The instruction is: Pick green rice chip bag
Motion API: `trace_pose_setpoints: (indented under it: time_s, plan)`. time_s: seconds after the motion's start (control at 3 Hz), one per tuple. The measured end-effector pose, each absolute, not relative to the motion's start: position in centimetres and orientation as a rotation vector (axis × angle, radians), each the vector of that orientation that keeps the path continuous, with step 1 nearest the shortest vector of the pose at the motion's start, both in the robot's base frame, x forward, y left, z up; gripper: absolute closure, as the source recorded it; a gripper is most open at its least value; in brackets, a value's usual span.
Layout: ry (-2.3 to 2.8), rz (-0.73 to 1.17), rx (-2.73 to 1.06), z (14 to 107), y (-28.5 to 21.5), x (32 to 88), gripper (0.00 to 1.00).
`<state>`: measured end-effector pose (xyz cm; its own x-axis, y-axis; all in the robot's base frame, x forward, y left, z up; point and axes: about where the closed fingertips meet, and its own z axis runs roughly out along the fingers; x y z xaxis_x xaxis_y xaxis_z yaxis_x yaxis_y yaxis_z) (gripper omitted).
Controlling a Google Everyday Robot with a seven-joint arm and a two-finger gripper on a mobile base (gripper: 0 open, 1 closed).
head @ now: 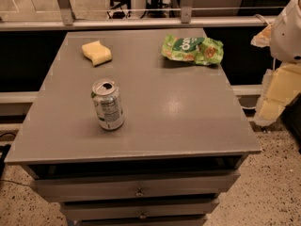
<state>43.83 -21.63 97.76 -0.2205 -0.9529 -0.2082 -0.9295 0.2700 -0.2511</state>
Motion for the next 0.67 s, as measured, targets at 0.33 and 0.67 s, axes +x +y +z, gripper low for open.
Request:
trace_pose_setpoints:
  time_s: [0.33,0.67]
  plan:
    - [2.228,-0.103,-1.722,97.8,-21.6,43.8,0.00]
    - [2.127,-0.092,-1.700,96.1,-22.0,47.8,0.00]
